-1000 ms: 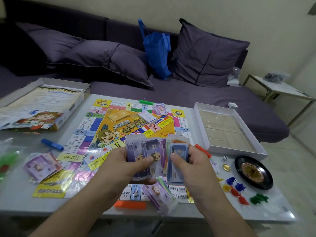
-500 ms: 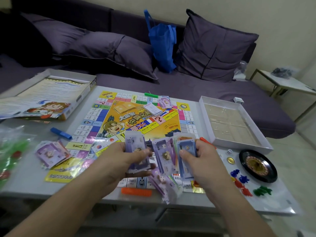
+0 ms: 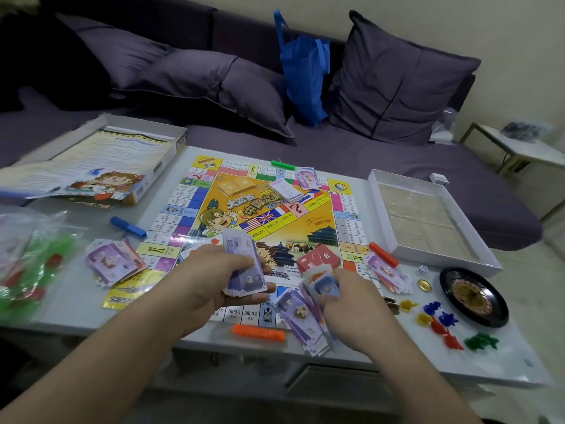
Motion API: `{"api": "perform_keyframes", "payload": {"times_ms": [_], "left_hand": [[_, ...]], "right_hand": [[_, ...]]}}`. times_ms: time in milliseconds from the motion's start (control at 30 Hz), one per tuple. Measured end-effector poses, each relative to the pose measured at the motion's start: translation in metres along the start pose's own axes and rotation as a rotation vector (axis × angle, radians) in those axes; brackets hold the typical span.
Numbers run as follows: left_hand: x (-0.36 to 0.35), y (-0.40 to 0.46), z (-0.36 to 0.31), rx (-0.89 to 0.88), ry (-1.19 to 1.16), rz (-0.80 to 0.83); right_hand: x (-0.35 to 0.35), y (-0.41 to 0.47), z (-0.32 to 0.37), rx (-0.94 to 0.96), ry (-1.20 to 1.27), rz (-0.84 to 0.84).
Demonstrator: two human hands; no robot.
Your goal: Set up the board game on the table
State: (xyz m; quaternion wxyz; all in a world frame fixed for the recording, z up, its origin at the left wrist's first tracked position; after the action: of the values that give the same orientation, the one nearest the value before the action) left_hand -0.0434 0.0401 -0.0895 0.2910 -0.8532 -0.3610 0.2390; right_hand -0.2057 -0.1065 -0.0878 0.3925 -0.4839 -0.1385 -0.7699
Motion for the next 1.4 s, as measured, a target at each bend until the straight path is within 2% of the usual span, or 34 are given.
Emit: {"api": "perform_keyframes", "payload": {"times_ms": [100,167,267,367,700,833,1033,1233,1400], "left_hand": [[-0.001,-0.001,0.0,-0.016,-0.004,0.016],[-0.004,-0.003,0.0,-0.043,0.015,0.044],[-0.012,-0.008,0.003,-0.095,0.041,0.104],[-0.026,-0.012,0.008,-0.129,0.074,0.165],[-0.052,-0.011,0.008,-0.12,0.066,0.365],[-0.059,-0.008,0.008,-0.187,0.156,0.315],[-0.072,-0.002,0.011,-0.228,0.217,0.237],[-0.087,0.003,0.014,-0.192,0.081,0.235],[-0.103,0.005,0.013,-0.13,0.025,0.305]], "right_hand": [[0.006,-0.004,0.001,-0.012,0.027,-0.001],[0.014,-0.005,0.001,0.003,0.137,-0.053],[0.024,-0.007,0.002,0.039,0.516,-0.13],[0.023,-0.008,0.007,0.066,0.836,-0.114],[0.026,-0.004,-0.008,0.066,0.849,-0.228],[0.031,-0.007,-0.016,0.067,0.864,-0.261],[0.039,-0.008,-0.026,0.105,0.71,-0.332],[0.041,-0.01,-0.033,0.081,0.745,-0.315],[0.05,-0.013,-0.04,0.065,0.739,-0.33]]}}
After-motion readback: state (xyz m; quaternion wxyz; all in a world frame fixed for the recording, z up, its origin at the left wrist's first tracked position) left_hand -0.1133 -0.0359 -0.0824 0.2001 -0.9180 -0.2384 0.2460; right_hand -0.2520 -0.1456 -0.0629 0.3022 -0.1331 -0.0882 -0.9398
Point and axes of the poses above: each hand's wrist, its own y-axis towards the middle knuckle, its own x-axis out of the back of the hand, z = x × y, the point moved 3 cm from there along y, towards the middle knuckle, and after that the axes turned 10 degrees about x, right-handed, at the moved point
